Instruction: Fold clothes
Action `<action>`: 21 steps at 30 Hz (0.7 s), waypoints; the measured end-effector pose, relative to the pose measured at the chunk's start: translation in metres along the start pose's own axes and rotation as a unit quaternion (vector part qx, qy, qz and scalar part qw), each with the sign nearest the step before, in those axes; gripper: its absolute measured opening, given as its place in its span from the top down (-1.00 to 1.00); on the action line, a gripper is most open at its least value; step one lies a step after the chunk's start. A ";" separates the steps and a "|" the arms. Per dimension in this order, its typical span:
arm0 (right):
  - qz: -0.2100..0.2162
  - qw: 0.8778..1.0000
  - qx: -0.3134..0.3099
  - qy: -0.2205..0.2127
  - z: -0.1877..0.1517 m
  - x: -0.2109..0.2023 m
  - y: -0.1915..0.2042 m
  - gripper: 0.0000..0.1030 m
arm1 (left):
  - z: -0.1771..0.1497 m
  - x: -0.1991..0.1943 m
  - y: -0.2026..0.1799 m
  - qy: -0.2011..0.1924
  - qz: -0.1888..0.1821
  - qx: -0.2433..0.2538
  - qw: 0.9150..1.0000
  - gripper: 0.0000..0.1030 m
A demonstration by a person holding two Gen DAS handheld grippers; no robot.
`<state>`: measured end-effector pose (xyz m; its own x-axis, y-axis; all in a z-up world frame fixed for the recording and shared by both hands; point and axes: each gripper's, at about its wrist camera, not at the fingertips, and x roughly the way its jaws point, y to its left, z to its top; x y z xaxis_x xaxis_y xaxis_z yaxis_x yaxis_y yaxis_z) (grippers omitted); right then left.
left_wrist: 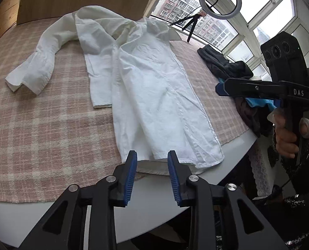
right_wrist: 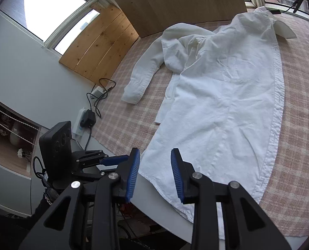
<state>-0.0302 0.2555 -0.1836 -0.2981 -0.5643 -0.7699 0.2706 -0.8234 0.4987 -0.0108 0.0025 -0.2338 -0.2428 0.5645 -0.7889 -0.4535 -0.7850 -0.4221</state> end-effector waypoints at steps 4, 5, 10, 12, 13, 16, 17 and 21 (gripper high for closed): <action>-0.045 0.999 0.030 0.000 -0.025 -0.016 -0.036 0.38 | 0.002 0.009 0.002 0.023 0.027 0.012 0.999 0.40; -0.048 0.998 0.043 0.001 -0.032 -0.017 -0.045 0.38 | 0.002 0.009 0.007 0.028 0.020 0.003 0.999 0.40; -0.064 0.996 0.062 0.019 -0.057 -0.002 -0.060 0.38 | 0.007 0.024 0.013 0.059 -0.019 -0.002 0.998 0.44; -0.082 0.995 0.050 0.029 -0.064 0.009 -0.059 0.38 | 0.011 0.028 0.005 0.069 -0.035 0.001 0.997 0.79; -0.092 0.994 0.046 0.034 -0.067 0.013 -0.059 0.38 | 0.014 0.024 -0.002 0.065 -0.029 0.011 0.997 0.95; -0.105 0.992 0.046 0.057 -0.072 0.026 -0.066 0.38 | 0.020 -0.012 -0.018 0.021 -0.016 0.044 0.999 0.95; -0.107 0.991 0.047 0.066 -0.074 0.029 -0.068 0.38 | 0.017 -0.016 -0.013 0.021 -0.007 0.039 0.999 0.95; -0.105 0.989 0.053 0.084 -0.079 0.036 -0.076 0.38 | 0.001 0.001 0.016 0.076 0.029 0.003 0.997 0.89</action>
<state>0.0110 0.3026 -0.2810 -0.1785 -0.3697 -0.9118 0.1183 -0.9281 0.3531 -0.0194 -0.0087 -0.2406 -0.1354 0.4729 -0.8706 -0.4482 -0.8129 -0.3719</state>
